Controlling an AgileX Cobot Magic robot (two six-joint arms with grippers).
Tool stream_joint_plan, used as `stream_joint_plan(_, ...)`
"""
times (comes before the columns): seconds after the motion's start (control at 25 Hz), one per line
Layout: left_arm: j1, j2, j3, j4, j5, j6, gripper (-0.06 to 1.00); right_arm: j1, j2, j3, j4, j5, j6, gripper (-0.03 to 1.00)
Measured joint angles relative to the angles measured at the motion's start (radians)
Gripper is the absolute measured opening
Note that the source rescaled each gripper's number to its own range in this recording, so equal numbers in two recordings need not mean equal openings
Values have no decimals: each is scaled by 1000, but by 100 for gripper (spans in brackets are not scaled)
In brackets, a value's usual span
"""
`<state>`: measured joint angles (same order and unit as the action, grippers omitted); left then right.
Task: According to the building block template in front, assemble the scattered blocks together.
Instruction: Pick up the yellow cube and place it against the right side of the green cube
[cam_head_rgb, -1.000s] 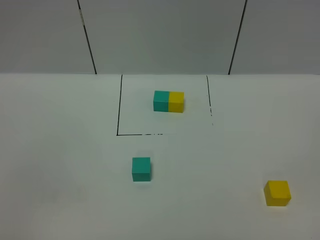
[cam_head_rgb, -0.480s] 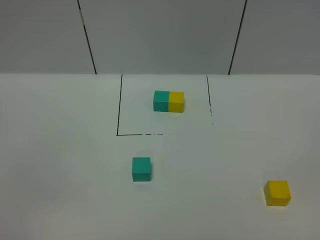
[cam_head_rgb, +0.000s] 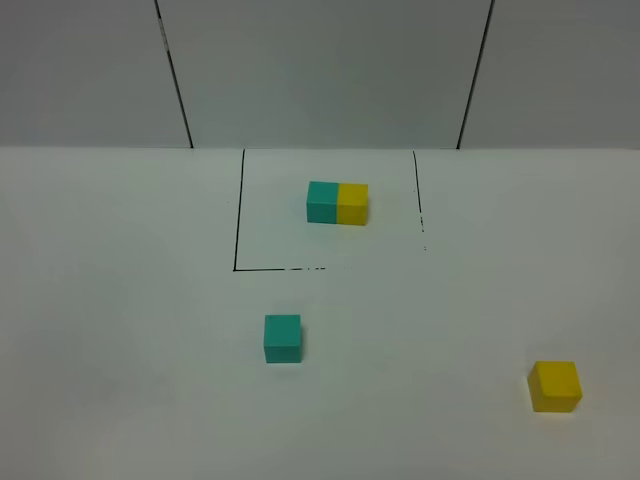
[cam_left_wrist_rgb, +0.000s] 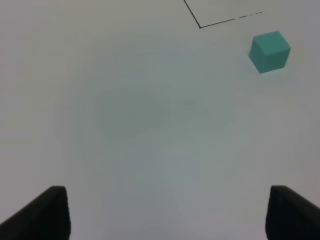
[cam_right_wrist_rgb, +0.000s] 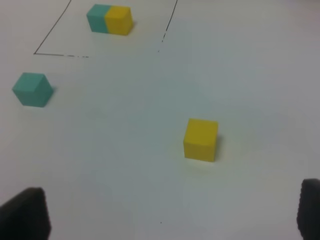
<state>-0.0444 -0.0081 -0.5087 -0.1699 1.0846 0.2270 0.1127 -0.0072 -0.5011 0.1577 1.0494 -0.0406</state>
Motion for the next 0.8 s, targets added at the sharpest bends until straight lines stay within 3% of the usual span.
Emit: stream_joint_plan(0.8,0,0,2,0,0,-1,99,0,0,0,0,0,0,100)
